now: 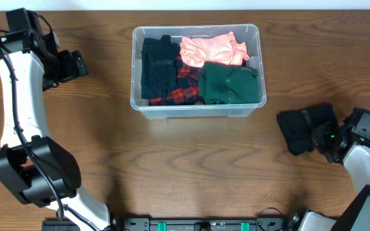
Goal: Pack container
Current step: 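Grasp the folded black garment with the right gripper and lift it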
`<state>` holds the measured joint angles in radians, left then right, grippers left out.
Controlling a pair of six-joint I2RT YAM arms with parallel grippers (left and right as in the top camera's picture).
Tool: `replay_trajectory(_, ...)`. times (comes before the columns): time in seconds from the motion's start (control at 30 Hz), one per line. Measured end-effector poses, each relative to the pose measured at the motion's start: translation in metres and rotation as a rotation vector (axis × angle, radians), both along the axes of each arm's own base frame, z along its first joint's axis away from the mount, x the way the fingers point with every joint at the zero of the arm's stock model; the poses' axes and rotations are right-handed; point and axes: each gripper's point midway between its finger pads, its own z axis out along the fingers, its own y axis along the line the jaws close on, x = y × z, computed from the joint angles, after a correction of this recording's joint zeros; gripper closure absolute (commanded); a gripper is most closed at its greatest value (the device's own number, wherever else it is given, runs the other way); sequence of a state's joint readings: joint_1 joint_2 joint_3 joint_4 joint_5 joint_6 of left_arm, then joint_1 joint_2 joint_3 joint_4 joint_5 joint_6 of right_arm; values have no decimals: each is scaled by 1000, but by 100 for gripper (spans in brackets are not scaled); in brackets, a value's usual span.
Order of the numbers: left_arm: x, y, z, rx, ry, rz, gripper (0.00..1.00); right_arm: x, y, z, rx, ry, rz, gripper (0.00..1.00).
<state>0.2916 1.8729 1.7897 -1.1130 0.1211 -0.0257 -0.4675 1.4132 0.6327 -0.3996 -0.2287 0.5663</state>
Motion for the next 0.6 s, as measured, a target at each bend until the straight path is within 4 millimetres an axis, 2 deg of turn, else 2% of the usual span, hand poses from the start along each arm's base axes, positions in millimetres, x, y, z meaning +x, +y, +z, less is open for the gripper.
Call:
replay_trajectory(0.1,0,0,0,0,0,0,2,5,7,11,32,-8,50,99)
replay_trajectory(0.2,0,0,0,0,0,0,2,21,13,39,58,-77,123,99)
replay_trajectory(0.27,0,0,0,0,0,0,2,40,16,70,54,-179,183,99)
replay_trajectory(0.4,0,0,0,0,0,0,2,76,27,149,27,-422,315,99)
replay_trajectory(0.53,0,0,0,0,0,0,2,98,56,226,1,-637,467,99)
replay_trajectory(0.6,0,0,0,0,0,0,2,107,78,261,-19,-741,562,99)
